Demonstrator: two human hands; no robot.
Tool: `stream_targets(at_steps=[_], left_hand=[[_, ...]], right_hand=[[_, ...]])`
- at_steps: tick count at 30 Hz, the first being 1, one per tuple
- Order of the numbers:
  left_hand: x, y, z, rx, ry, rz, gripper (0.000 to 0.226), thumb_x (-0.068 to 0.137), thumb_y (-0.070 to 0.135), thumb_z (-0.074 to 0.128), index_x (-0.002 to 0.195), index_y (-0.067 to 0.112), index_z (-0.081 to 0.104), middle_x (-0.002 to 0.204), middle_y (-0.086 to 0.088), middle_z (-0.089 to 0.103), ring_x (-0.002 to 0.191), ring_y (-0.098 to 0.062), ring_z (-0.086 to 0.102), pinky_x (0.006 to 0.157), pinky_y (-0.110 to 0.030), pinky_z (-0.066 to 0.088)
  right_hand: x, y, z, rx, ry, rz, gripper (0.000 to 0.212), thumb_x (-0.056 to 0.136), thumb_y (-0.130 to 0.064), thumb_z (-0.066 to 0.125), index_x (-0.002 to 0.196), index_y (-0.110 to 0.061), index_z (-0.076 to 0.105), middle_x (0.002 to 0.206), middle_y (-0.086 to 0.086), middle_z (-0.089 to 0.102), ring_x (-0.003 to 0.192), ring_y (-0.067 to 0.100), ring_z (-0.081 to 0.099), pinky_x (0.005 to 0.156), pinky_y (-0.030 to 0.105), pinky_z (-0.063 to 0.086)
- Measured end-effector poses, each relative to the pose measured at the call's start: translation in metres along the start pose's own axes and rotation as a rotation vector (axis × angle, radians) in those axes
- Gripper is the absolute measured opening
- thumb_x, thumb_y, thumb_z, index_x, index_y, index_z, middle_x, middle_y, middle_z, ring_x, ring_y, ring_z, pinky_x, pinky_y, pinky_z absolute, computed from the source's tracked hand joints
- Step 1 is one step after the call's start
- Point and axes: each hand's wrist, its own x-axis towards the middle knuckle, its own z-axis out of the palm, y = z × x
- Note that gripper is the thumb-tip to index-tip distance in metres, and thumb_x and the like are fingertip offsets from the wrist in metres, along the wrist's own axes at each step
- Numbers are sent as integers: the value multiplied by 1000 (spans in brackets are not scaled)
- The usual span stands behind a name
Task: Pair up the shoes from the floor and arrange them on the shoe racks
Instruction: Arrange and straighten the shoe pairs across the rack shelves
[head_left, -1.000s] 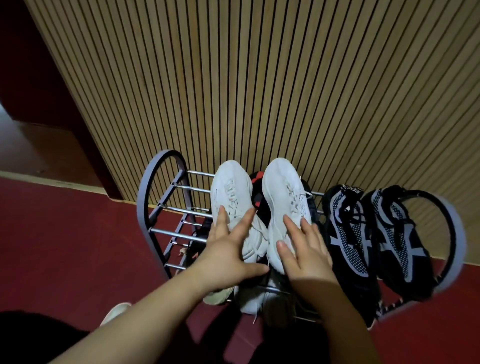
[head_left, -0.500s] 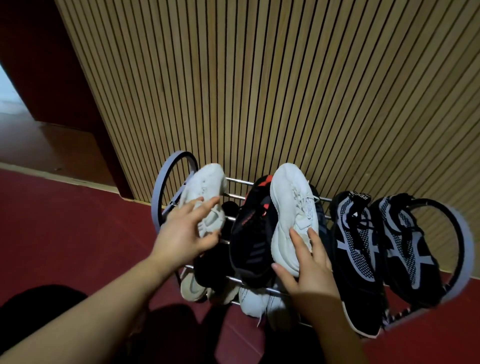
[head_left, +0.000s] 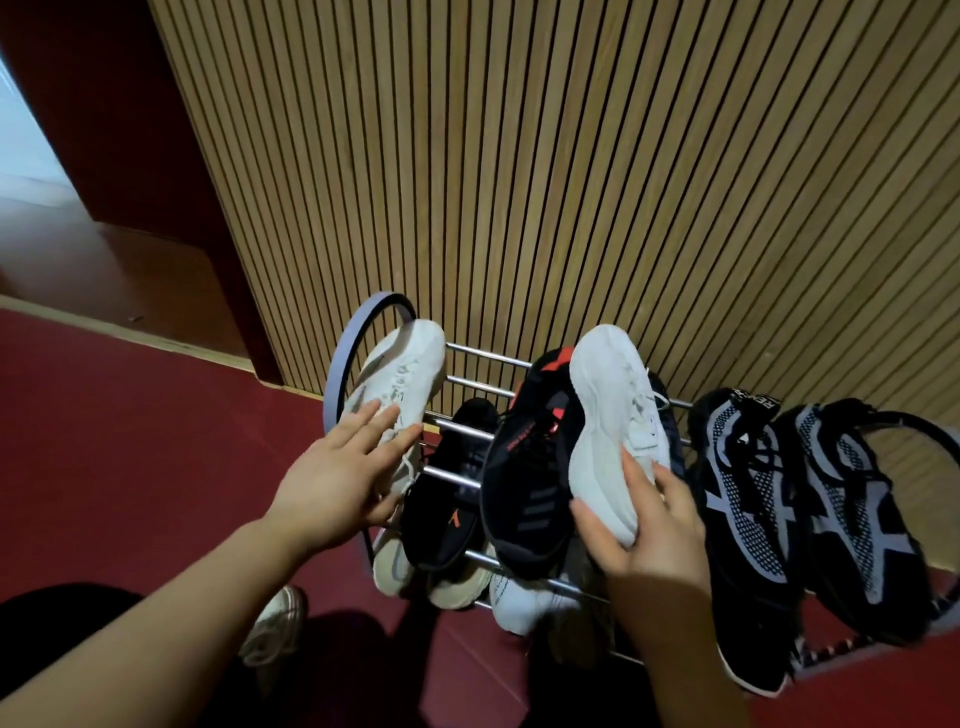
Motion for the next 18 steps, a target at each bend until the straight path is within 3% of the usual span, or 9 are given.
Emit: stream_targets(at_steps=[3, 5, 7, 10, 12, 15, 18], left_hand=[[0, -9, 2, -17, 27, 66, 89, 61, 40, 82, 138, 19, 43, 137, -10, 52, 127, -32, 49, 86, -42, 53], [0, -10, 4, 0, 11, 30, 94, 59, 42, 83, 139, 14, 41, 136, -12, 53, 128, -34, 47, 88, -46, 53], [1, -9, 6, 22, -13, 3, 97, 60, 43, 83, 141, 10, 40, 139, -14, 50, 132, -35, 41, 91, -49, 51], [2, -12, 7, -17, -16, -15, 96, 71, 46, 75, 148, 14, 26, 151, -9, 33, 144, -29, 19, 107, -47, 38], [4, -15, 6, -4, -31, -5, 96, 71, 49, 75, 147, 13, 29, 151, -9, 34, 144, -28, 19, 109, -45, 36], [8, -16, 4, 56, -59, 24, 99, 60, 50, 82, 140, 6, 42, 138, -15, 50, 135, -36, 36, 103, -46, 38], [10, -14, 2, 8, -55, 19, 99, 75, 52, 70, 149, 13, 17, 152, -9, 30, 145, -28, 13, 115, -37, 21]], right_hand=[[6, -34, 1, 199, 95, -46, 71, 73, -53, 60, 134, -17, 53, 138, 3, 41, 112, 9, 45, 90, 14, 29], [11, -59, 11, 275, 50, -69, 74, 76, -62, 57, 133, -15, 53, 135, -3, 42, 100, -4, 40, 83, 7, 28], [17, -81, 30, 323, -59, -76, 71, 79, -61, 53, 134, -16, 52, 134, -6, 44, 104, 0, 45, 87, 14, 35], [17, -99, 66, 416, -163, -42, 65, 81, -65, 53, 127, -19, 58, 125, -4, 55, 109, 13, 57, 92, 34, 49], [10, -102, 86, 348, -174, -42, 82, 72, -76, 38, 131, -21, 55, 131, -4, 53, 116, 14, 55, 95, 35, 47], [5, -97, 94, 163, -171, -46, 90, 70, -78, 27, 139, -24, 45, 143, -6, 44, 125, 15, 48, 99, 29, 43], [1, -78, 89, 24, -211, -56, 80, 82, -73, 30, 143, -22, 40, 148, -5, 37, 128, 17, 44, 101, 26, 38]])
